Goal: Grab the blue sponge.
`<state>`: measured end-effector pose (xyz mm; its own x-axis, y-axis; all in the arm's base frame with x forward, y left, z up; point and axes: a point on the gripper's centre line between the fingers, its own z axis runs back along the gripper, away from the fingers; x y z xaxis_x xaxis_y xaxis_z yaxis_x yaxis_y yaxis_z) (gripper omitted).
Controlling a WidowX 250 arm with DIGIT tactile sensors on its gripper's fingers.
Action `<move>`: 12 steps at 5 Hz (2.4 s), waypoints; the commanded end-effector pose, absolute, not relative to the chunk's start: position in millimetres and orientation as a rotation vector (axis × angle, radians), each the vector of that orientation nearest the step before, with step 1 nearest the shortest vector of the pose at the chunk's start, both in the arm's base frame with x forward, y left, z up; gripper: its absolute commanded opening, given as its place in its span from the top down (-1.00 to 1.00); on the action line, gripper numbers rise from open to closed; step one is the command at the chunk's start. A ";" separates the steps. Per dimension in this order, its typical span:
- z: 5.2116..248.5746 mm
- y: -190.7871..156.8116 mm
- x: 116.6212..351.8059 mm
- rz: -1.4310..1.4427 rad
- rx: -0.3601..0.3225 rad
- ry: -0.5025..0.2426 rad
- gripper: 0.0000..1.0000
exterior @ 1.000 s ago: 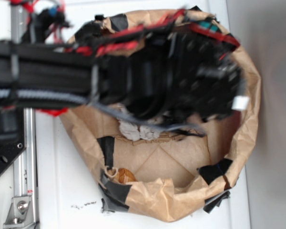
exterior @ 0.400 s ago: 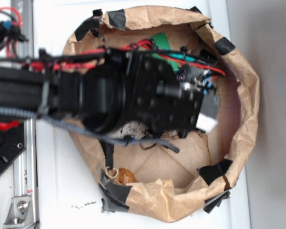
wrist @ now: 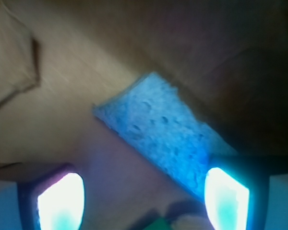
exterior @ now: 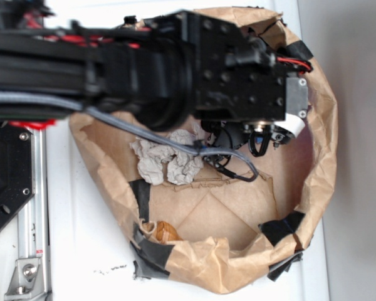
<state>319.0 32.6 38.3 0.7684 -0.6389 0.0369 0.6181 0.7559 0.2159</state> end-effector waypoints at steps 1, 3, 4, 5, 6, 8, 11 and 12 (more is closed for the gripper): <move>30.6 32.1 338.0 -0.760 0.194 -0.138 -1.00; 19.9 29.3 344.6 -0.795 0.116 -0.123 -1.00; 22.4 28.4 342.0 -0.795 0.120 -0.127 1.00; 29.2 12.7 330.8 -0.814 0.042 -0.106 1.00; 51.0 -15.8 310.5 -0.857 -0.036 -0.110 1.00; 71.4 -32.2 297.7 -0.831 0.069 -0.131 1.00; 163.6 9.3 288.7 -0.175 -0.001 -0.060 1.00; 164.6 9.5 284.4 -0.131 -0.006 -0.047 1.00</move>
